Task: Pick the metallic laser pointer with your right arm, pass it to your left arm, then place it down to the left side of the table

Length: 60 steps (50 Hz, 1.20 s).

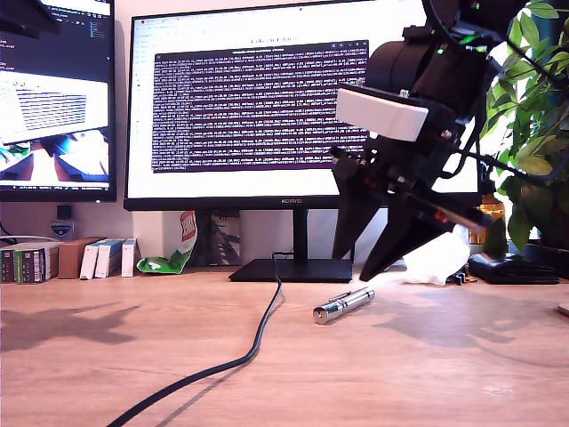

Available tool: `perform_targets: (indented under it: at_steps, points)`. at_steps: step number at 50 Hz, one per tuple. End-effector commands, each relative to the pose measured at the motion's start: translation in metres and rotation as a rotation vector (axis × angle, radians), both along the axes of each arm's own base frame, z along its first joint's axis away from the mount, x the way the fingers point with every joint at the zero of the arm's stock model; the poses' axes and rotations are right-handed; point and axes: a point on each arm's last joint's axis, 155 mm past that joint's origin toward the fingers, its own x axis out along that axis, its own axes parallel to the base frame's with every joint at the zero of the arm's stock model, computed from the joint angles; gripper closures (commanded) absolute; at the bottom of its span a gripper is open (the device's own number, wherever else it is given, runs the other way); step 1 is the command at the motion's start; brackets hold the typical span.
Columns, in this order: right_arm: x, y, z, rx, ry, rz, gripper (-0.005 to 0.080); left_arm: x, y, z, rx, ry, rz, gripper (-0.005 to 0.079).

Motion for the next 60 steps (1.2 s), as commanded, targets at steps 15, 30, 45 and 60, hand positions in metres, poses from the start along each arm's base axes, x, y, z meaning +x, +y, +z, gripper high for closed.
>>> perform_targets:
  at_steps: [15, 30, 45, 60]
  points:
    - [0.022, 0.024, 0.001, 0.047, 0.013, 0.025, 0.0398, 0.001, -0.002, 0.006, 0.001, -0.014, -0.007, 0.0515]
    - [0.012, 0.021, -0.013, 0.017, 0.084, 0.027, 0.0414, 0.001, -0.002, 0.005, 0.002, -0.01, -0.007, 0.0515]
    - [0.006, 0.025, -0.013, 0.047, 0.114, 0.04, 0.0413, 0.001, -0.002, 0.005, 0.002, -0.01, -0.007, 0.0515]
    - [0.006, 0.023, -0.024, 0.037, 0.138, 0.035, 0.0413, 0.001, -0.001, 0.005, 0.002, -0.01, -0.006, 0.0515]
